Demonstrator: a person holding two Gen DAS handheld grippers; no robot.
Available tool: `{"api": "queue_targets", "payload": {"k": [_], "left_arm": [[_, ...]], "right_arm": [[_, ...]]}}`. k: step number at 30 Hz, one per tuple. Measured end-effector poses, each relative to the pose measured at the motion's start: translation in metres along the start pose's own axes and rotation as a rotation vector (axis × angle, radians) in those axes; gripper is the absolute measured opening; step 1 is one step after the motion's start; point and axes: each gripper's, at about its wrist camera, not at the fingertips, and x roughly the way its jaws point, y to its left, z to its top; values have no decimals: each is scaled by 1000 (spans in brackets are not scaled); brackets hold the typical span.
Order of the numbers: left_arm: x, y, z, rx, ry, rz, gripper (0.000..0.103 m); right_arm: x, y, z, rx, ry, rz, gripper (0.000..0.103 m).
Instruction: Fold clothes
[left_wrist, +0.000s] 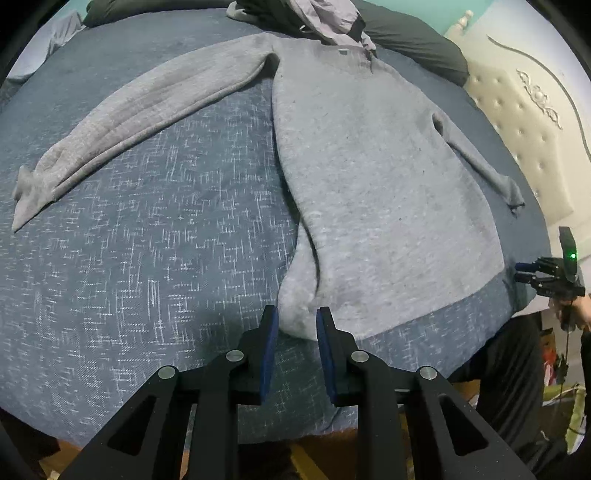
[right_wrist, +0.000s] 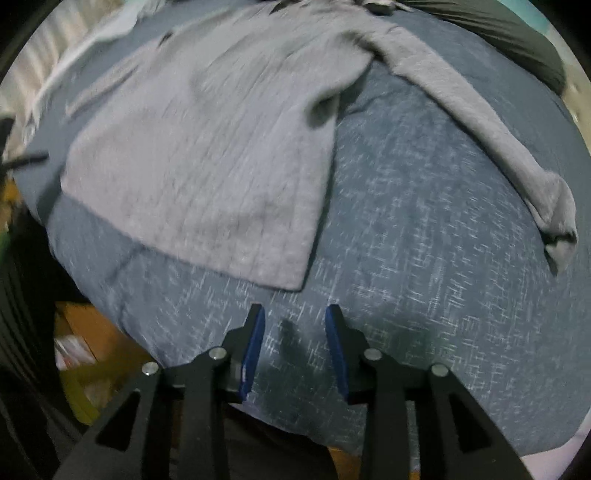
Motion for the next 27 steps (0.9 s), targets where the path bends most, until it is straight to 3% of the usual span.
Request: {"api": "queue_targets", "payload": {"k": [5, 12, 13, 14, 18, 21, 27], "left_arm": [[2, -1, -5, 16, 11, 10, 23], [4, -4, -10, 57, 37, 22, 37], [5, -5, -11, 65, 42, 24, 37], [6, -6, -11, 78, 48, 34, 39], [13, -10, -14, 114, 68, 55, 42], [20, -14, -16, 131, 80, 61, 43], [35, -30, -19, 236, 101, 114, 46]], "right_arm": [[15, 15, 4, -76, 13, -30, 47], [31, 21, 11, -167, 40, -122, 46], [31, 19, 11, -168, 42, -127, 43], [30, 17, 12, -162, 36, -118, 31], [20, 10, 15, -150, -6, -99, 12], [8, 1, 21, -119, -53, -81, 5], [-19, -6, 42, -35, -144, -39, 3]]}}
